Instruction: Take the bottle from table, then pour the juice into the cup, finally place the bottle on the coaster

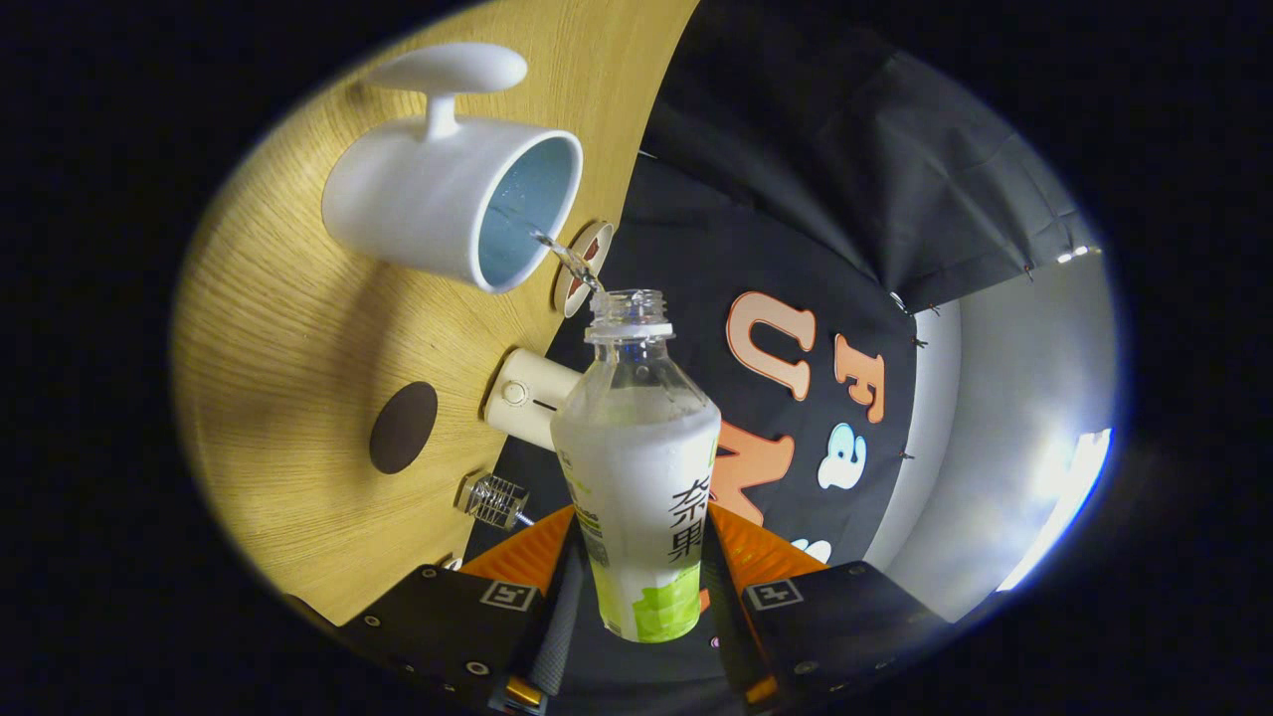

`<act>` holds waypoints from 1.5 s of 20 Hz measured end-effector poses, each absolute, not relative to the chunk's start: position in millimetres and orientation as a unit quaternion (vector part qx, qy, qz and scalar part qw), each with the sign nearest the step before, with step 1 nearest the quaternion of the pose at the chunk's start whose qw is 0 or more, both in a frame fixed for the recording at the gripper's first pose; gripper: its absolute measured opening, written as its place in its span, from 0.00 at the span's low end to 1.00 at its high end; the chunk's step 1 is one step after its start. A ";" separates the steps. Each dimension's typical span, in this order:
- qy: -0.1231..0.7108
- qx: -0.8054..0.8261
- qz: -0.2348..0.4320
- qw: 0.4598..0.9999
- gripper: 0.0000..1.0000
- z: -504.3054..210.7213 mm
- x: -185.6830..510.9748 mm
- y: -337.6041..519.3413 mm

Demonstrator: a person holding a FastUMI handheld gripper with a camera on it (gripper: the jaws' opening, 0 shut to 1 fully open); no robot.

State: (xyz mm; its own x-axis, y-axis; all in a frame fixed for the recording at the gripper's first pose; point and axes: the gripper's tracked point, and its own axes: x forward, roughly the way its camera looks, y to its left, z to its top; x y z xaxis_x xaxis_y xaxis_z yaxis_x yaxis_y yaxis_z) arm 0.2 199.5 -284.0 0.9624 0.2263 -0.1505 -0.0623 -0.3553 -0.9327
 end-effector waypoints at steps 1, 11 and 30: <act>-0.053 -0.815 0.129 0.562 0.61 -282.2 -0.6 201.2; -0.081 -0.834 0.139 0.527 0.61 -273.8 5.0 209.4; -0.109 -0.859 0.156 0.476 0.61 -262.2 8.8 221.9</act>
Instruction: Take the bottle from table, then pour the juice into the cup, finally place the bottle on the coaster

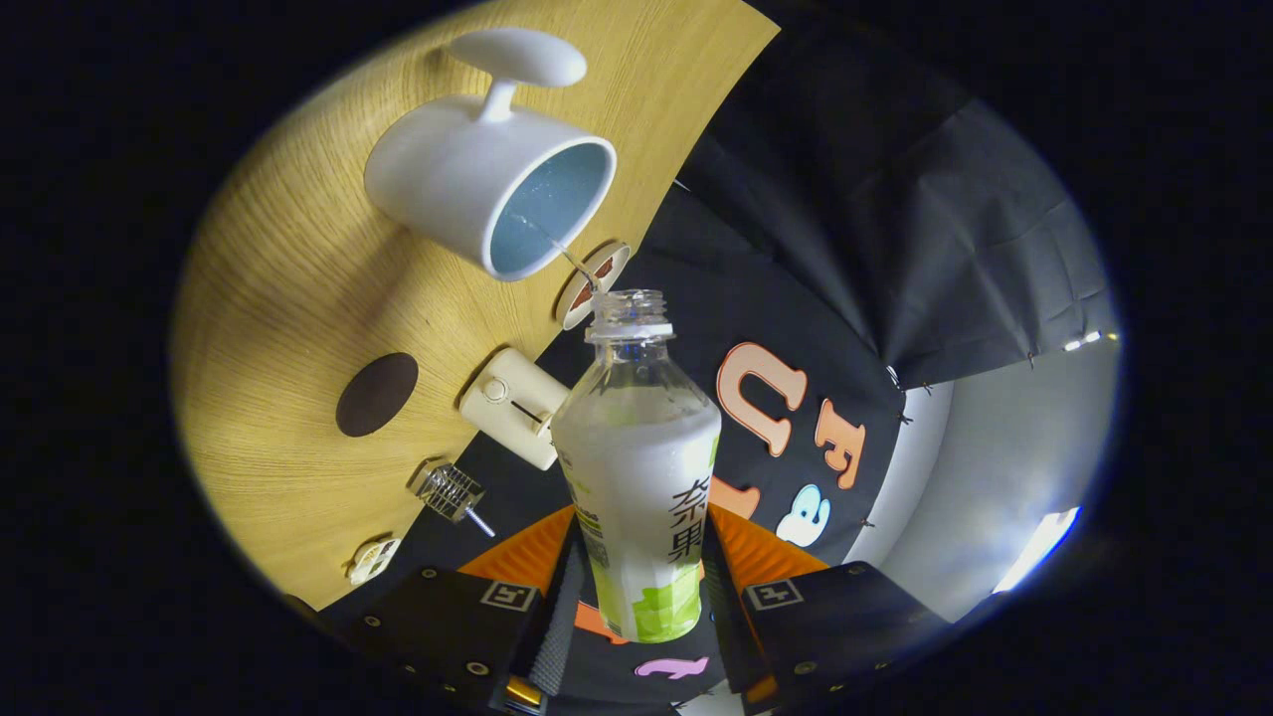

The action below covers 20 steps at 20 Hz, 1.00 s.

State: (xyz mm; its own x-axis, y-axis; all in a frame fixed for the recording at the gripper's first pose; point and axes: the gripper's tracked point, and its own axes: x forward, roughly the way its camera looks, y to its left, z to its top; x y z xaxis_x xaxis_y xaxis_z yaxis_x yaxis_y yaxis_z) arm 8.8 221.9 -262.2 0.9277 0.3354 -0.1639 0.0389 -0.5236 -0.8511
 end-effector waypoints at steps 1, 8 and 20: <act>-0.112 -0.859 0.156 0.475 0.61 -259.8 9.0 224.3; -0.117 -0.856 0.160 0.477 0.61 -256.6 7.3 231.8; -0.076 -0.829 0.181 0.523 0.61 -274.2 5.3 229.5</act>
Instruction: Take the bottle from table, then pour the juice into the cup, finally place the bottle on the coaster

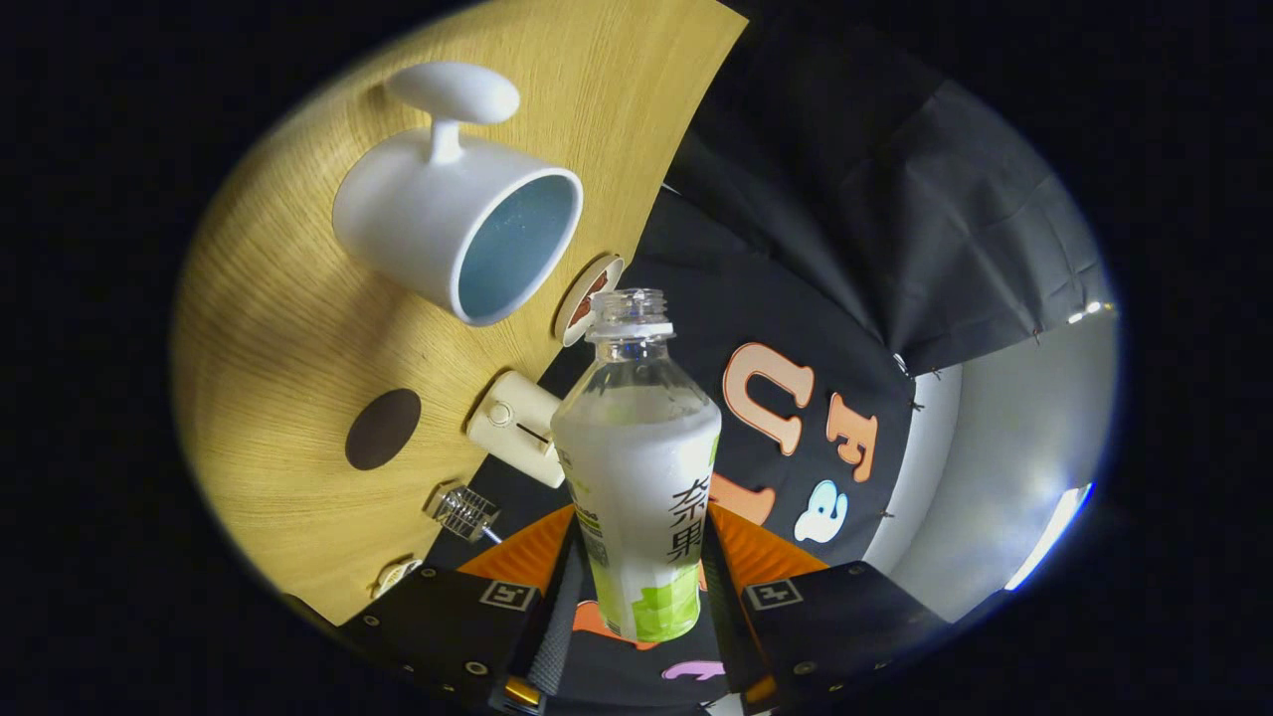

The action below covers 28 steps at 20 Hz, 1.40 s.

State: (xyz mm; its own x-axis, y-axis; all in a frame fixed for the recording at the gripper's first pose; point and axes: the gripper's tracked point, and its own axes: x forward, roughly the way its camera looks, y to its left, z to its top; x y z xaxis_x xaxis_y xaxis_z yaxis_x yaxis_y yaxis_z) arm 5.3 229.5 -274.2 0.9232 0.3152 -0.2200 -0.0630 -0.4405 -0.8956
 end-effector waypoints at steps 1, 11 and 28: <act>-0.069 -0.824 0.183 0.532 0.61 -277.3 5.3 228.7; 0.031 -0.654 0.168 0.737 0.62 -260.2 29.0 211.7; 0.236 -0.083 0.153 0.956 0.62 -311.7 84.0 189.5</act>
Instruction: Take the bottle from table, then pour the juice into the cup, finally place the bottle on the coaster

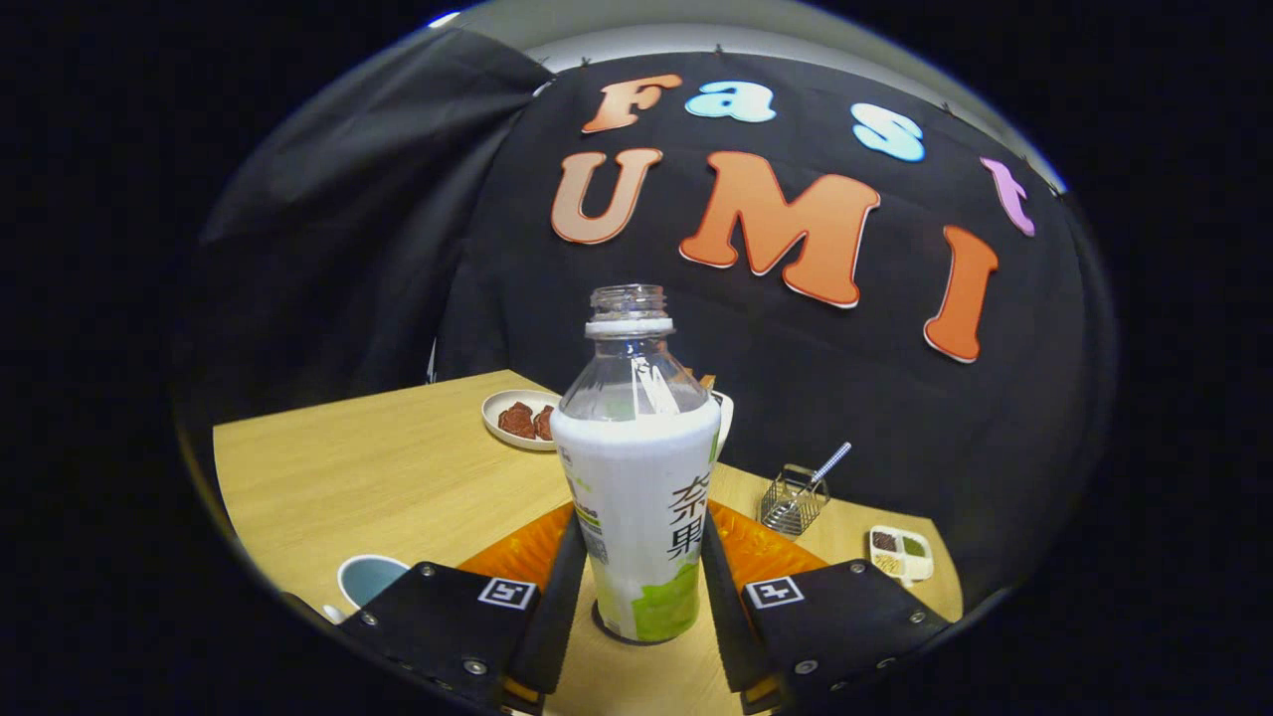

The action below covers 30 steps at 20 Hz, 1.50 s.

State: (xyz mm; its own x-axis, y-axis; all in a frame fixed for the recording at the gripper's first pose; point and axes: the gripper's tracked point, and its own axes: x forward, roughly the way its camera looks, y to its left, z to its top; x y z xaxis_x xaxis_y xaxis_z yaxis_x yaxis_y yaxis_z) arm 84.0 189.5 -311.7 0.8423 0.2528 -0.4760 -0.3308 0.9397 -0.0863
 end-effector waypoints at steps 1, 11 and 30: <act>0.238 -0.065 0.147 0.958 0.62 -317.4 84.9 185.5; 0.261 0.008 0.113 0.959 0.62 -377.0 101.5 171.6; 0.279 0.059 0.071 0.956 0.67 -419.5 97.8 152.5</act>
